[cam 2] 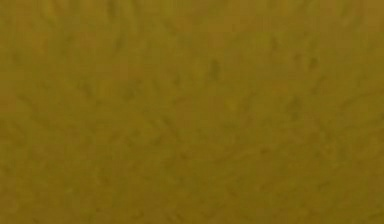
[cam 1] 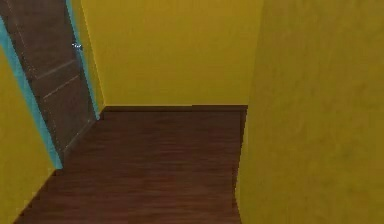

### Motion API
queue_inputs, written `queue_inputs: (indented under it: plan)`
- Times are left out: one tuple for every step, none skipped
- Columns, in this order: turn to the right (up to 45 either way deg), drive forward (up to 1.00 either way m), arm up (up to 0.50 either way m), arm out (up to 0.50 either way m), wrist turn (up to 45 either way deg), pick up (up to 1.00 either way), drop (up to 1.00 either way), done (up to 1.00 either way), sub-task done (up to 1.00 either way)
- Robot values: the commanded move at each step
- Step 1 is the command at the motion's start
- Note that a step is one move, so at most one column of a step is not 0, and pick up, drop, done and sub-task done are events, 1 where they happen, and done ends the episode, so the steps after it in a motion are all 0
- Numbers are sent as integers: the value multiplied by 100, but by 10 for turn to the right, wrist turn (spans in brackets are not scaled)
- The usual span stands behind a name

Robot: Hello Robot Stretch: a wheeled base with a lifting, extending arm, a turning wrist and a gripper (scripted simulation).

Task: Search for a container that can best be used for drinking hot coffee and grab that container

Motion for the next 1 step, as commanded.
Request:
queue_inputs:
  plan:
    - [0, 100, 0, 0, 0, 0, 0, 0, 0]
